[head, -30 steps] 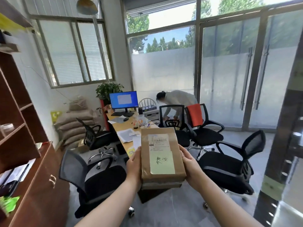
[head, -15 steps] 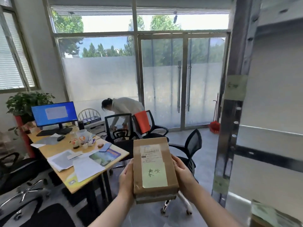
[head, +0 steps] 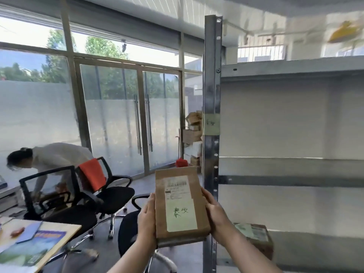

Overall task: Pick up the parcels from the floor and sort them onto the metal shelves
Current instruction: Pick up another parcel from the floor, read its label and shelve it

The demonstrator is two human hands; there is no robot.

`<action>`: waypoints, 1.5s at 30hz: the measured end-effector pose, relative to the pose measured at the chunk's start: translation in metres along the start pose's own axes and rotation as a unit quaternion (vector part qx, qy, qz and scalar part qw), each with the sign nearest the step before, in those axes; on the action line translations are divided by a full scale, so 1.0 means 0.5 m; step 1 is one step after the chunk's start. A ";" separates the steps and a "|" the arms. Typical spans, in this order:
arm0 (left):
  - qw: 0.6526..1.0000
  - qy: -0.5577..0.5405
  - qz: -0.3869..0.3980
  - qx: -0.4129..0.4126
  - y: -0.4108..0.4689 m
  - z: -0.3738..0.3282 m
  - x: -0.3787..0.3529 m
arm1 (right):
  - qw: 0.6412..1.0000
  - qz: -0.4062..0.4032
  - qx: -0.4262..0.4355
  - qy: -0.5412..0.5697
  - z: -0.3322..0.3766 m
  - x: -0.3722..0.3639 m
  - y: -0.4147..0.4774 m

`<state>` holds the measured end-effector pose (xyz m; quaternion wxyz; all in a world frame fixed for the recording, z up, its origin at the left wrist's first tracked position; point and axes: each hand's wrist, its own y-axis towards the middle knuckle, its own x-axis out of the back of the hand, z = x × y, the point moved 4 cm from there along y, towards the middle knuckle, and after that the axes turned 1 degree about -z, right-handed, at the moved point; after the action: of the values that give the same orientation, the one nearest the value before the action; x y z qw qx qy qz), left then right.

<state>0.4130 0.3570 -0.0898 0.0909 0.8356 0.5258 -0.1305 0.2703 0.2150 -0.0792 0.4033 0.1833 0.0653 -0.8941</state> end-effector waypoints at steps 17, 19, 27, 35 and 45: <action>0.980 -0.045 0.195 -0.002 -0.025 -0.088 -0.221 | 0.985 -0.113 0.133 -0.012 0.204 0.089 -0.078; 0.980 -0.039 0.196 -0.012 -0.020 -0.090 -0.231 | 0.984 -0.109 0.143 -0.014 0.216 0.091 -0.079; 0.976 -0.040 0.210 -0.029 0.005 -0.067 -0.231 | 0.983 -0.111 0.146 -0.022 0.212 0.095 -0.069; 0.973 -0.044 0.225 -0.027 0.000 -0.053 -0.245 | 0.979 -0.136 0.154 -0.014 0.215 0.109 -0.087; 0.959 -0.049 0.279 -0.020 -0.016 -0.034 -0.314 | 0.972 -0.159 0.173 -0.022 0.254 0.165 -0.122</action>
<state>0.3431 0.2310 -0.0244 0.1659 0.9398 0.2688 -0.1303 0.1398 0.1646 0.0047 0.2197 0.2182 -0.0710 -0.9482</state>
